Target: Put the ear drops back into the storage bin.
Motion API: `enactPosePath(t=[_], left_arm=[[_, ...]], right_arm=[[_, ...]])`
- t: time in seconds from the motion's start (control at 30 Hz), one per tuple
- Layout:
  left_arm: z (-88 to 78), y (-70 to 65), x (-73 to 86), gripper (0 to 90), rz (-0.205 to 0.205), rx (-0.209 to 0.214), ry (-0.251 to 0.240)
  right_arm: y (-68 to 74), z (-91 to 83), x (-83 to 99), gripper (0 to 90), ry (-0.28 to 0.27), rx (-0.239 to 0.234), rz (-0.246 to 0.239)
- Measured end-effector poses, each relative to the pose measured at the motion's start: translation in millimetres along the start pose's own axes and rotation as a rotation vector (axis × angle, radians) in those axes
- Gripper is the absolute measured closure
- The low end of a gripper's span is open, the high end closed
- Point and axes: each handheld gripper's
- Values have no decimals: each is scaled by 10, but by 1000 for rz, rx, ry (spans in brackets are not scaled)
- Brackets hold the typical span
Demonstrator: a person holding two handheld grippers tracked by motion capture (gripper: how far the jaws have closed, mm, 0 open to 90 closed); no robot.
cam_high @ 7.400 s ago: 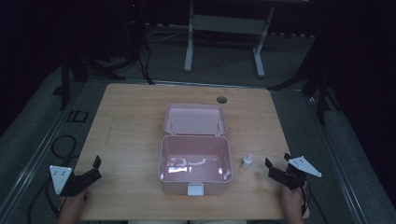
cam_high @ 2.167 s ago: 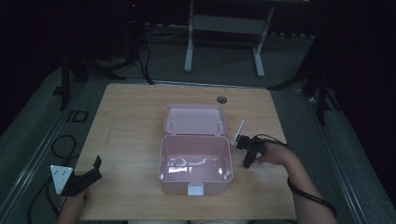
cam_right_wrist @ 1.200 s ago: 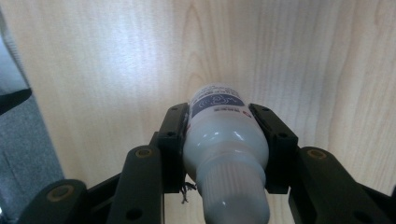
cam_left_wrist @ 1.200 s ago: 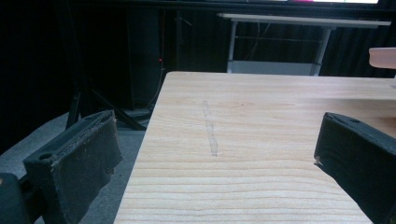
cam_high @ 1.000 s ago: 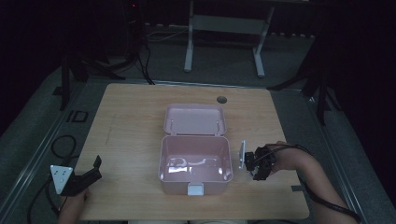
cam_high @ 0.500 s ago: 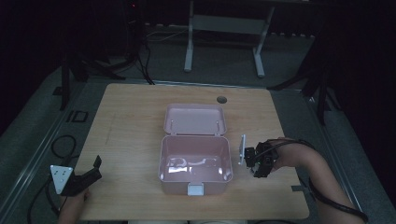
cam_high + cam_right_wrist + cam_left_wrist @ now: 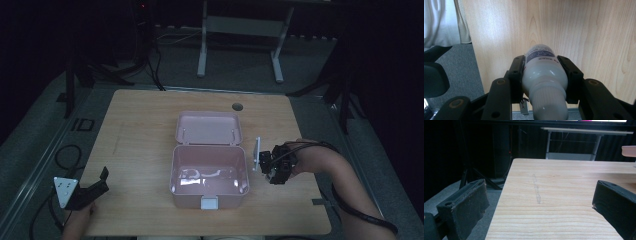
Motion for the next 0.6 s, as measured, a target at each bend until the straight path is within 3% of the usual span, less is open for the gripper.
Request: enactPosePath(t=[0.6], left_arm=[[0,1,-1,4,-1,0,0]], right_arm=[[6,-180,-337,595,-11,0,-27]])
Point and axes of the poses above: each handheld gripper's, and its own axes: z roughly forward along the jaws, x roughly out of its underside, y roughly to its left, and after that the axes turned 4 degrees about -y, right-handed
